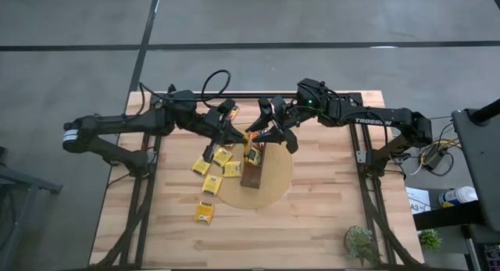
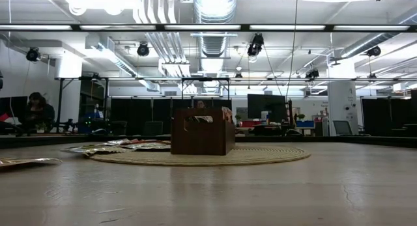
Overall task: Pick & Place Tea
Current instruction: Put the orange tea bag into the bottom section of the wooden organizer
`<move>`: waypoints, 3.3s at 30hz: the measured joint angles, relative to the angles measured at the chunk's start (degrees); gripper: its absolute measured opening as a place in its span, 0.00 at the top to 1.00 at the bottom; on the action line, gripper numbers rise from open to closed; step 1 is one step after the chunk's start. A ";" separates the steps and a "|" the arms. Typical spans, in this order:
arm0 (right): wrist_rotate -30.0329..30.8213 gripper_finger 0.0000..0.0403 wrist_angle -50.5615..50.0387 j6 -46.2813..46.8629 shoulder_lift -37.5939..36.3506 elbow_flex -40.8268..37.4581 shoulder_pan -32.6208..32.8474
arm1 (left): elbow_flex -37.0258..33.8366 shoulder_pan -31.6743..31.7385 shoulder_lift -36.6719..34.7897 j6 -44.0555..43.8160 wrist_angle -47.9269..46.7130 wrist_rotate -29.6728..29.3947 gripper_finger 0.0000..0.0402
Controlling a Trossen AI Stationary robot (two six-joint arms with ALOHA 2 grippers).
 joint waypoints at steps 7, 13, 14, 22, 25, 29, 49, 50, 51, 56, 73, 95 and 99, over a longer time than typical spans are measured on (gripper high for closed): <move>-0.02 0.58 0.07 -0.15 0.00 0.00 0.00 | 0.00 0.00 1.42 -0.66 0.84 0.77 1.00; -0.19 0.61 0.26 -0.12 0.00 0.00 0.00 | 0.00 0.00 1.78 -1.18 2.41 1.53 1.00; -0.21 0.62 0.26 -0.11 0.00 0.00 0.00 | 0.02 0.00 1.78 -1.24 2.41 1.59 1.00; -1.53 0.83 0.26 -0.81 0.00 0.00 0.00 | 0.00 0.00 1.78 -1.37 2.54 1.90 1.00; -1.62 0.95 0.32 -1.44 0.00 0.00 0.00 | 0.00 0.00 1.78 -1.48 3.07 1.95 1.00; -1.62 0.98 0.48 -1.60 -0.02 0.00 0.00 | 0.00 0.00 1.78 -1.87 3.26 1.93 1.00; -1.22 0.98 1.22 -1.62 0.00 -0.01 -0.09 | 0.02 0.02 1.62 -17.80 3.50 0.34 0.57; -1.22 0.98 1.22 -1.63 0.00 -0.02 -0.09 | 0.02 0.02 1.61 -18.20 3.49 0.34 0.54; -1.22 0.98 1.20 -1.62 0.00 -0.02 -0.09 | 0.02 0.03 1.60 -18.44 3.46 0.34 0.51; -1.30 0.98 1.18 -1.43 0.01 -0.02 -0.04 | 0.02 0.07 1.34 -19.02 3.02 0.28 0.43; -5.11 0.98 -6.41 -5.38 -0.17 1.21 -0.02 | 0.02 0.17 -2.06 -19.40 -19.94 0.28 0.42; 13.88 0.98 -29.48 -34.00 0.22 0.56 4.10 | -0.13 0.22 -9.26 -17.59 -28.05 -11.70 0.42; 16.17 0.98 -29.56 -37.35 0.24 -1.57 5.48 | -0.17 0.22 -9.26 -17.84 -28.03 -11.85 0.42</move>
